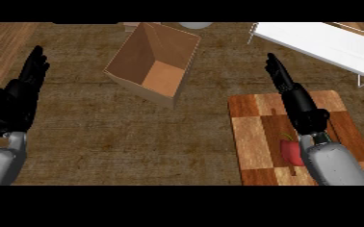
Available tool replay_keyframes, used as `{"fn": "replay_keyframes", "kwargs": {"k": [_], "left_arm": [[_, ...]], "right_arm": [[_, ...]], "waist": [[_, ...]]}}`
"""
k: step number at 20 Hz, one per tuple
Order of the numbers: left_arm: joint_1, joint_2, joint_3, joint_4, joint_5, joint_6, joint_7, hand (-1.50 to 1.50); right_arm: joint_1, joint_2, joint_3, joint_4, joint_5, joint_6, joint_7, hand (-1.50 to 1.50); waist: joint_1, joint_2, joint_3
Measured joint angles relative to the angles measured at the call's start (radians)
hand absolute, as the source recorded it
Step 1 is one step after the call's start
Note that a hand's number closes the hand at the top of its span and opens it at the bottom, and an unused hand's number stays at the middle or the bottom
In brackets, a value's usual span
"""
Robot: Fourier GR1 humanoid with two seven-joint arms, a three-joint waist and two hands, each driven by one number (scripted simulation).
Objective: Pick the bell pepper from the cutting board and place it in the cardboard box
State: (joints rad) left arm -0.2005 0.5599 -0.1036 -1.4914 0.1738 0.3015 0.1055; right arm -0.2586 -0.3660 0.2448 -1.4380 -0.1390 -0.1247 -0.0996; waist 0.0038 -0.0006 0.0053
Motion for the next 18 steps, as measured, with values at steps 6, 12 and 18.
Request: {"fn": "replay_keyframes", "kwargs": {"k": [6, 12, 18], "left_arm": [[0.076, 0.048, 0.044, 0.074, -0.072, -0.004, -0.031, 0.0], [0.123, 0.043, 0.031, 0.117, -0.094, -0.002, -0.032, 0.0], [0.129, 0.013, 0.025, 0.156, -0.121, 0.001, -0.051, 0.0]], "right_arm": [[0.152, -0.116, -0.062, -0.115, -0.073, 0.16, -0.049, -1.5], [0.248, -0.349, -0.028, -0.084, 0.224, 0.153, -0.254, -1.5], [0.347, -0.371, -0.123, 0.077, 0.13, 0.267, -0.642, -1.5]], "waist": [[-0.014, -0.002, -0.004], [-0.024, -0.005, -0.009], [-0.016, 0.001, -0.004]]}}
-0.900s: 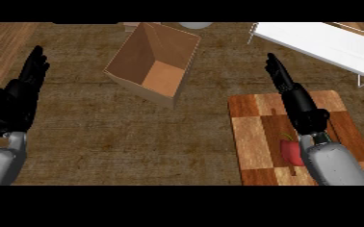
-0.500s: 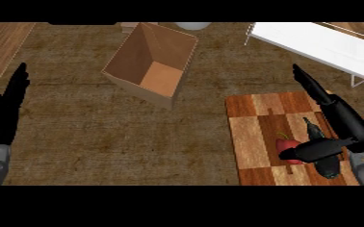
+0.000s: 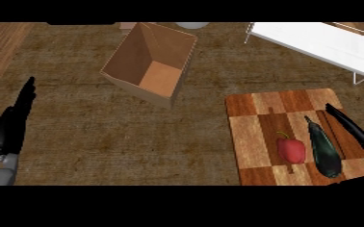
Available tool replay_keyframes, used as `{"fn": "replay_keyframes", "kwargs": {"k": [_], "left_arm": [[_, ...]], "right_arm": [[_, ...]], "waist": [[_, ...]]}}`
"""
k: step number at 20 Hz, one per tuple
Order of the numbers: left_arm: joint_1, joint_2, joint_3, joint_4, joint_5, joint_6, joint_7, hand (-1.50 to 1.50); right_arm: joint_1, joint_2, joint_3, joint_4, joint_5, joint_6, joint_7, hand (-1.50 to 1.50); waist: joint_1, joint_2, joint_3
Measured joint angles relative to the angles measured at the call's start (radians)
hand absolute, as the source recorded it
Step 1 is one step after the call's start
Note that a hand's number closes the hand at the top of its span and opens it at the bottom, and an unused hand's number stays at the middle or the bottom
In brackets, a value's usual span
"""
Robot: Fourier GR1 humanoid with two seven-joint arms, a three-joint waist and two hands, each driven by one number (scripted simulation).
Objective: Pick the bell pepper from the cutting board and place it in the cardboard box
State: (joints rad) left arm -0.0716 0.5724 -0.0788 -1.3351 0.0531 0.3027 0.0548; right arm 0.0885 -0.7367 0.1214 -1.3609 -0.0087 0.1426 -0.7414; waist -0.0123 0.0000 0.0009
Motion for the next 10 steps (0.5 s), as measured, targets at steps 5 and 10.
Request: {"fn": "replay_keyframes", "kwargs": {"k": [5, 10], "left_arm": [[-0.016, -0.021, -0.001, 0.033, -0.027, 0.002, -0.017, 0.0], [-0.033, -0.014, 0.009, 0.043, -0.028, -0.018, -0.012, 0.0]], "right_arm": [[-0.023, -0.089, -0.038, 0.04, 0.116, -0.028, -0.088, -1.5], [-0.064, -0.192, 0.001, -0.015, 0.271, -0.033, 0.034, -1.5]], "waist": [[0.007, 0.001, -0.001], [0.013, 0.0, -0.002]]}}
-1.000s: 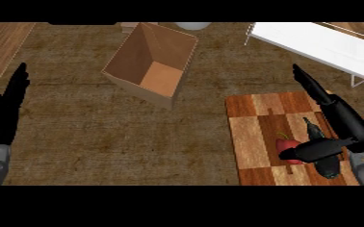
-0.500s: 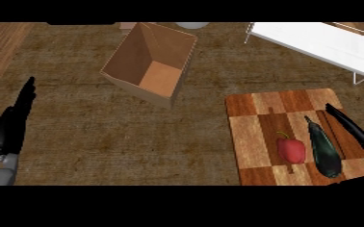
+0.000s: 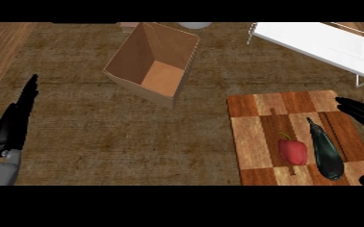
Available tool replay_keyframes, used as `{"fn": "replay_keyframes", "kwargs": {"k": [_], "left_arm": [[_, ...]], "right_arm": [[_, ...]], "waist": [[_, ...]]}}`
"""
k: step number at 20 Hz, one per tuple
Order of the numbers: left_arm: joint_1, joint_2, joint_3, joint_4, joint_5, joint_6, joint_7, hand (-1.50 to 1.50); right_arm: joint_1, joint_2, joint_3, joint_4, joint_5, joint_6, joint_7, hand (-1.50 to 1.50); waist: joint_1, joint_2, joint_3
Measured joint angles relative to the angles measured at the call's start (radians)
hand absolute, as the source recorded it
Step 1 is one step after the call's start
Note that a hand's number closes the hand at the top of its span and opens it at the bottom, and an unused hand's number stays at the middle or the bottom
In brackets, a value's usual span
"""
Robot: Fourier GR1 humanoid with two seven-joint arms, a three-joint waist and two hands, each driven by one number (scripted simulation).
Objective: Pick the bell pepper from the cutting board and place it in the cardboard box
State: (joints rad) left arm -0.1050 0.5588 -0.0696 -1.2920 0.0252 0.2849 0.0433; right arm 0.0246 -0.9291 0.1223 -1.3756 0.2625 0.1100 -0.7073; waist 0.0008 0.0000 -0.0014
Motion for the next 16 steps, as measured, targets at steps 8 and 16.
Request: {"fn": "replay_keyframes", "kwargs": {"k": [8, 16], "left_arm": [[-0.003, -0.022, -0.002, 0.003, -0.022, -0.002, 0.0, 0.0], [0.002, -0.048, 0.02, -0.016, -0.055, -0.006, 0.016, 0.0]], "right_arm": [[-0.099, -0.065, 0.128, -0.143, 0.194, 0.143, 0.308, -1.5], [-0.183, 0.034, 0.208, -0.178, 0.33, 0.293, 0.507, -1.5]], "waist": [[0.008, 0.0, -0.001], [0.006, 0.0, 0.001]]}}
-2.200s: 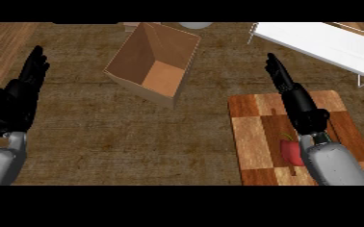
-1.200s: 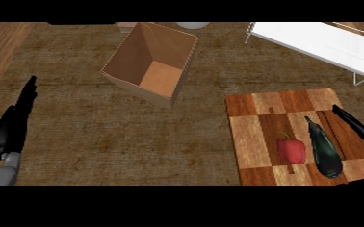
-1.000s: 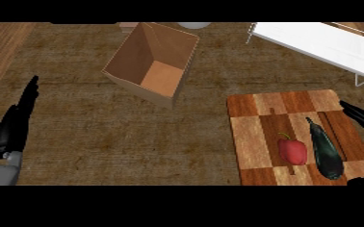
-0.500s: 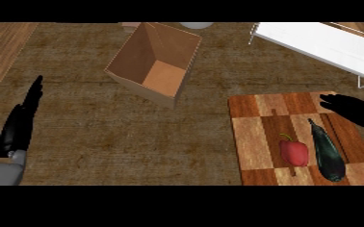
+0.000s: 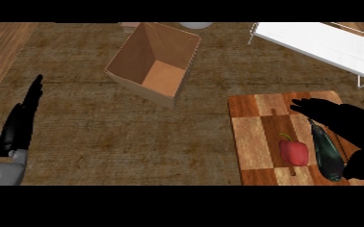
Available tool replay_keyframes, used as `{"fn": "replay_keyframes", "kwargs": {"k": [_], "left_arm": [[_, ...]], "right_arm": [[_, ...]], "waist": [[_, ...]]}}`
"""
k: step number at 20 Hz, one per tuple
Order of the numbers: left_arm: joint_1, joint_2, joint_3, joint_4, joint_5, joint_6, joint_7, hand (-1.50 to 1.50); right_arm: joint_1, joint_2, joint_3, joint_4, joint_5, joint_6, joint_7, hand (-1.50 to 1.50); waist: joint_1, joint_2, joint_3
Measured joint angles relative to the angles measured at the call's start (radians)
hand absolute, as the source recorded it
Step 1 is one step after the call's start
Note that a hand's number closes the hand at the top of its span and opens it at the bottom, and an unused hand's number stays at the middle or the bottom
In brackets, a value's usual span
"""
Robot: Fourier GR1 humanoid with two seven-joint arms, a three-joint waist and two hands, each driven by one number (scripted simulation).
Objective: Pick the bell pepper from the cutting board and place it in the cardboard box
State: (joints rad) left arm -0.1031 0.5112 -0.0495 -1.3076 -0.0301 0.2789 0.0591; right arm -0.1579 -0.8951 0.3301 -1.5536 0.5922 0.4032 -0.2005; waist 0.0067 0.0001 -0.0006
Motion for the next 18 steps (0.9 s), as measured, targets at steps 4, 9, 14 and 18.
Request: {"fn": "replay_keyframes", "kwargs": {"k": [4, 9, 14, 18], "left_arm": [[0.007, -0.016, 0.021, 0.0, -0.02, -0.016, -0.008, 0.0], [0.004, -0.031, 0.056, -0.003, -0.048, -0.044, -0.003, 0.0], [-0.001, -0.039, 0.096, 0.006, -0.062, -0.077, -0.004, 0.0], [-0.01, -0.054, 0.11, 0.007, -0.08, -0.09, 0.005, 0.0]], "right_arm": [[-0.017, 0.063, 0.007, 0.023, 0.081, 0.023, 0.014, -1.5], [-0.011, 0.124, -0.02, 0.025, 0.153, 0.06, 0.01, -1.5], [0.022, 0.178, -0.045, -0.016, 0.193, 0.091, 0.004, -1.5], [0.045, 0.211, -0.049, -0.031, 0.214, 0.114, -0.029, -1.5]], "waist": [[-0.001, 0.0, 0.001], [-0.005, 0.0, 0.0], [-0.007, -0.001, 0.0], [-0.007, -0.001, 0.0]]}}
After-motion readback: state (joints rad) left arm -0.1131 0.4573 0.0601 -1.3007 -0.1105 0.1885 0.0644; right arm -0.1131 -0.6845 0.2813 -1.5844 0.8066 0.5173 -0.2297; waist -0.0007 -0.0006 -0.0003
